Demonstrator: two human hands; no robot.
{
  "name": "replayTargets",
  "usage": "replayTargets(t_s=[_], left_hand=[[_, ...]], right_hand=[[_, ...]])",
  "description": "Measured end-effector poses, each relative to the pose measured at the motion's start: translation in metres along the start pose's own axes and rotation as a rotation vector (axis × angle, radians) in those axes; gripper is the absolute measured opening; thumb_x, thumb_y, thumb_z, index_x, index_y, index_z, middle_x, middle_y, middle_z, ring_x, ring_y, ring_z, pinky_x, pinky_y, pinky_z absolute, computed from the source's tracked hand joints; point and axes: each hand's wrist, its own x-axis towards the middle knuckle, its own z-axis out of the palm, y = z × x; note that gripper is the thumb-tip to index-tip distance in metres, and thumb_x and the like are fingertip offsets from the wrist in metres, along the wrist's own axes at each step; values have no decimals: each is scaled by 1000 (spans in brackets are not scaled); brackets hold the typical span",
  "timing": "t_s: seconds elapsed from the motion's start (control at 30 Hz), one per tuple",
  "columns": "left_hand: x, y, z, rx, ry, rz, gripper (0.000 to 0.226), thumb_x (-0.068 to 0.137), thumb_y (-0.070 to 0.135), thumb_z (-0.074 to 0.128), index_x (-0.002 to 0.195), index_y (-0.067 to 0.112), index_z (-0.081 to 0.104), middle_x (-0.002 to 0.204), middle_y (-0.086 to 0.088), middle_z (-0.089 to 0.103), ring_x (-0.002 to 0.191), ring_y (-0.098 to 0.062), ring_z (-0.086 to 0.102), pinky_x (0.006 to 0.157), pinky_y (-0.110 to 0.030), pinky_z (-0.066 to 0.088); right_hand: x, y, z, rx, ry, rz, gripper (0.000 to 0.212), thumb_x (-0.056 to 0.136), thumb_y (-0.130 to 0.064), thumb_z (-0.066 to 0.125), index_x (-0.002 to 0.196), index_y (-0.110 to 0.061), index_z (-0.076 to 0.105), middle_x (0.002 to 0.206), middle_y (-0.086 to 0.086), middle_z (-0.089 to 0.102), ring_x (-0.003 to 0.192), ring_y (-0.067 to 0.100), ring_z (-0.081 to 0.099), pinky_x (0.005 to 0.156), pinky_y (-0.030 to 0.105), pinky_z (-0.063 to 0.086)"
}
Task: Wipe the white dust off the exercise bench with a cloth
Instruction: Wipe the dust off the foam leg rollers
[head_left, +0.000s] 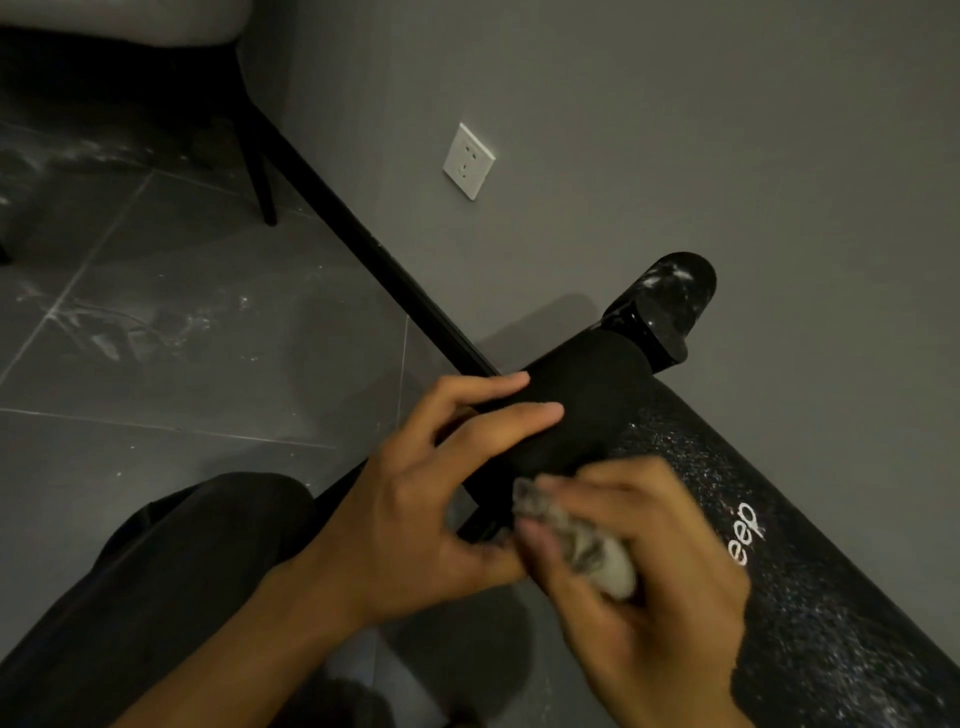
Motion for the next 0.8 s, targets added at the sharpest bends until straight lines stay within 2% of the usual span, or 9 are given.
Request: replayTargets(t_s=[0.07, 0.13, 0.27, 0.33, 0.47, 0.57, 0.63, 0.73, 0.8], left_hand=[[-1, 0, 2, 45, 15, 6, 78, 78, 24, 86, 145, 20, 47, 145, -9, 48, 132, -17, 55, 103, -24, 50], [-2, 1, 3, 52, 18, -13, 86, 73, 28, 89, 146, 19, 44, 146, -6, 48, 134, -16, 53, 105, -21, 47], [-2, 7, 3, -25, 64, -72, 64, 92, 54, 69, 140, 18, 46, 145, -5, 49, 135, -18, 53, 105, -26, 47], [-2, 7, 4, -30, 75, -54, 57, 97, 54, 62, 138, 16, 49, 143, -8, 51, 133, -19, 55, 104, -29, 49], [-3, 5, 5, 44, 91, -1, 71, 73, 20, 88, 135, 17, 53, 141, -11, 52, 130, -17, 57, 100, -25, 52], [-3, 6, 5, 90, 77, 68, 69, 70, 9, 90, 131, 17, 57, 142, -15, 51, 129, -18, 57, 104, -25, 49], [-2, 6, 5, 106, 67, 99, 64, 73, 8, 87, 129, 16, 59, 142, -16, 50, 131, -21, 56, 106, -27, 47], [-2, 6, 5, 91, 36, 76, 68, 75, 16, 82, 136, 18, 52, 145, -14, 47, 134, -19, 51, 108, -26, 46], [-3, 6, 5, 73, 10, 20, 82, 75, 29, 84, 145, 19, 43, 147, -10, 44, 136, -14, 49, 107, -23, 46]], right_hand=[[4, 12, 2, 4, 147, 123, 5, 91, -21, 68, 96, -18, 67, 95, -5, 64, 85, 9, 64, 73, 21, 48], [6, 18, 4, 11, 252, 246, 4, 93, -23, 64, 96, -21, 64, 94, -5, 65, 83, 11, 64, 70, 26, 49], [-2, -2, 10, 45, 105, 53, 9, 89, -17, 66, 94, -9, 68, 95, 0, 65, 84, 7, 64, 72, 17, 46], [-1, -4, 11, 24, 68, -7, 9, 90, -17, 69, 95, -10, 70, 94, 0, 64, 84, 5, 62, 73, 16, 46], [10, 10, 11, -5, 264, 195, 8, 94, -18, 64, 97, -12, 65, 92, 1, 63, 83, 8, 62, 73, 17, 45], [2, 3, 10, 8, 198, 113, 9, 92, -15, 65, 94, -7, 66, 91, 6, 64, 83, 11, 63, 72, 19, 46], [-1, 2, 8, -5, 150, 49, 9, 91, -15, 65, 95, -8, 65, 91, 6, 64, 83, 9, 62, 72, 20, 47], [2, 16, 8, 12, 271, 276, 12, 95, -27, 62, 97, -15, 66, 94, 1, 66, 82, 12, 64, 69, 29, 52], [2, 18, 10, 35, 301, 328, 17, 96, -30, 60, 100, -14, 65, 94, 0, 65, 81, 14, 64, 67, 29, 51]])
